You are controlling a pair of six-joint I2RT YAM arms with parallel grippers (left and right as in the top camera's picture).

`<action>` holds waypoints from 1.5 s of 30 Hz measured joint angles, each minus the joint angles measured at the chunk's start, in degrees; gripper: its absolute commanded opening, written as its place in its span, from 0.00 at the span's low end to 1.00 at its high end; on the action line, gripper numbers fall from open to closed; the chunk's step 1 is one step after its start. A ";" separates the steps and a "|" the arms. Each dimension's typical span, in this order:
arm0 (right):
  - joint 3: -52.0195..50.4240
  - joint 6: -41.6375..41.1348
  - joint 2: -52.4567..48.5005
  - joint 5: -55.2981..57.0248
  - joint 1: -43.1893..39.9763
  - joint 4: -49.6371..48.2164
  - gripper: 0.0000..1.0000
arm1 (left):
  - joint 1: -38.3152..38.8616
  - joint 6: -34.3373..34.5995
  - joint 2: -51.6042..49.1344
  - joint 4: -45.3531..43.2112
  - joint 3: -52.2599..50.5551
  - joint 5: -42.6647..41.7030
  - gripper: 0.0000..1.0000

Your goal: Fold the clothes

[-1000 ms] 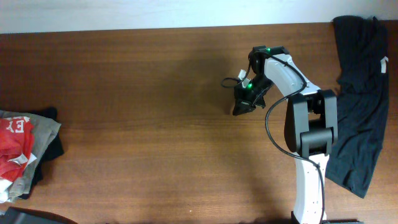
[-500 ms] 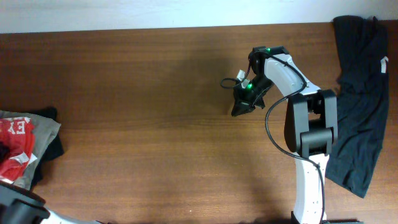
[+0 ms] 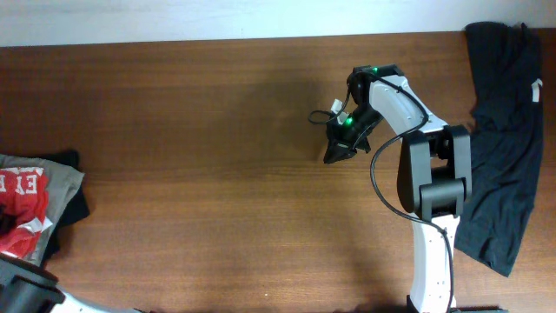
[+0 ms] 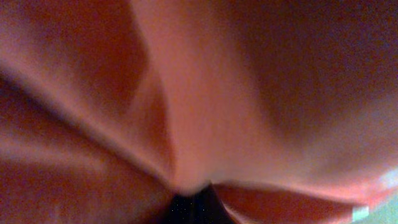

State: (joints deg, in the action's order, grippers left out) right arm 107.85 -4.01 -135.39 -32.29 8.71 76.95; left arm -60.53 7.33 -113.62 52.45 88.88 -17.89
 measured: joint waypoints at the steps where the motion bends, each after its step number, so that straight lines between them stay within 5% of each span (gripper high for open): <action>1: 0.00 -0.02 0.00 -0.02 0.00 -0.02 0.04 | 0.44 1.20 2.51 0.13 -0.31 0.94 0.02; 3: 0.00 -0.02 0.00 -0.17 0.00 0.00 0.04 | 2.60 4.70 11.06 -0.02 -0.59 1.90 0.26; 5: 0.44 0.20 0.00 -0.15 0.00 0.13 0.04 | 4.92 6.32 17.25 -0.24 -0.61 1.79 0.38; 10: 23.19 2.93 -0.33 8.83 -2.14 10.25 0.12 | 18.10 5.25 33.24 -3.02 -0.61 -3.58 0.38; 16: 54.69 4.66 1.38 16.68 -11.06 20.00 0.26 | 37.94 -2.05 33.64 -6.93 -0.68 -4.57 0.38; 20: 58.18 7.61 9.75 17.68 -15.06 20.02 0.56 | 49.13 -6.12 33.64 -9.64 -0.68 -4.63 0.38; 23: 58.95 10.10 20.04 17.73 -14.99 19.96 0.68 | 56.70 -9.42 33.64 -10.21 -0.46 -4.59 0.56; 25: 59.23 10.40 24.90 17.73 -14.99 20.02 0.99 | 60.78 -10.47 33.70 -10.27 1.14 -4.59 0.73; 27: 59.30 10.67 29.42 17.75 -14.99 20.02 0.99 | 64.54 -11.08 35.28 -12.02 3.30 -4.61 0.99; 34: 59.23 10.64 30.14 17.73 -14.99 20.02 0.99 | 65.42 -11.30 48.19 -13.64 4.13 -4.61 0.99; 41: 59.23 10.64 30.14 17.73 -14.99 20.02 0.99 | 65.42 -11.30 48.65 -12.70 4.13 -4.61 0.99; 45: 59.21 10.67 30.12 17.73 -14.99 20.00 0.99 | 65.40 -11.41 48.68 -4.52 4.37 -4.66 0.99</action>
State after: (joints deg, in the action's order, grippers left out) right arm 167.06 6.66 -105.27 -14.57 -6.28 96.95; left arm 4.86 -4.08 -64.95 47.92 93.25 -22.55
